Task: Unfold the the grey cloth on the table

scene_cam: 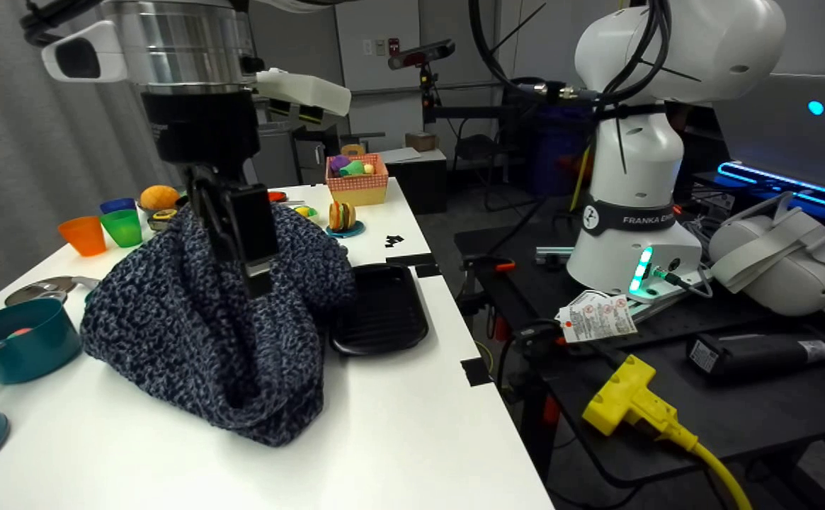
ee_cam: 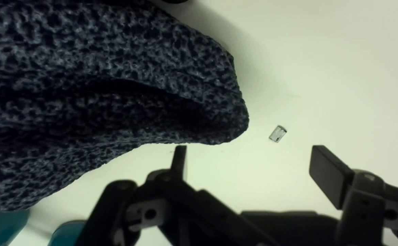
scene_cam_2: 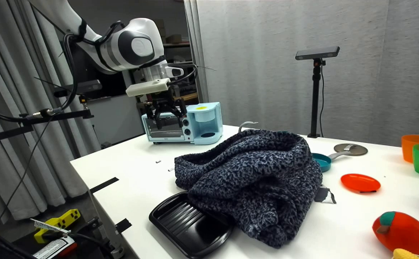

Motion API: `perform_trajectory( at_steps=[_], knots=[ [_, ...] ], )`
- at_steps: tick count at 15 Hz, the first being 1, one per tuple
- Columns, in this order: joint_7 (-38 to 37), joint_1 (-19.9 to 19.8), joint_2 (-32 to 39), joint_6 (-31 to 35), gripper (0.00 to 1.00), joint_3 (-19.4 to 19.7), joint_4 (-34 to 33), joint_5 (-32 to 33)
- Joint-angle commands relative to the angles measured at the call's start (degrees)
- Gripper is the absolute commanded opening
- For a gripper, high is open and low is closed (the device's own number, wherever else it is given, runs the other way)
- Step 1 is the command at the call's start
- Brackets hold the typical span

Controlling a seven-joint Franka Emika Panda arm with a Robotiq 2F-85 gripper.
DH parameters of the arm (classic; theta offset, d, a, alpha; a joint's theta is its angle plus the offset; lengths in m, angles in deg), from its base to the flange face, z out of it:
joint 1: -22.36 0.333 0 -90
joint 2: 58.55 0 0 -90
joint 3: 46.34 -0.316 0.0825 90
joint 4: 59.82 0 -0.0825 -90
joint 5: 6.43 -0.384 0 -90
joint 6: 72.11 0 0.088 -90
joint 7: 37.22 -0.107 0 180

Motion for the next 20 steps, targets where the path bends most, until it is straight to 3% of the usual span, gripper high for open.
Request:
perform_trajectory(
  at_steps=[1,9,10,20],
  knots=[
    [0.40,-2.03,-2.75,0.35,1.00,2.40,0.02,1.21],
    [-0.42,-8.86,-5.19,0.57,1.00,10.74,-1.89,7.83],
    [0.00,-7.74,-4.63,0.08,1.00,9.67,-1.37,5.75],
    [-2.03,-9.31,-4.12,0.99,1.00,11.03,-2.04,8.15]
  ],
)
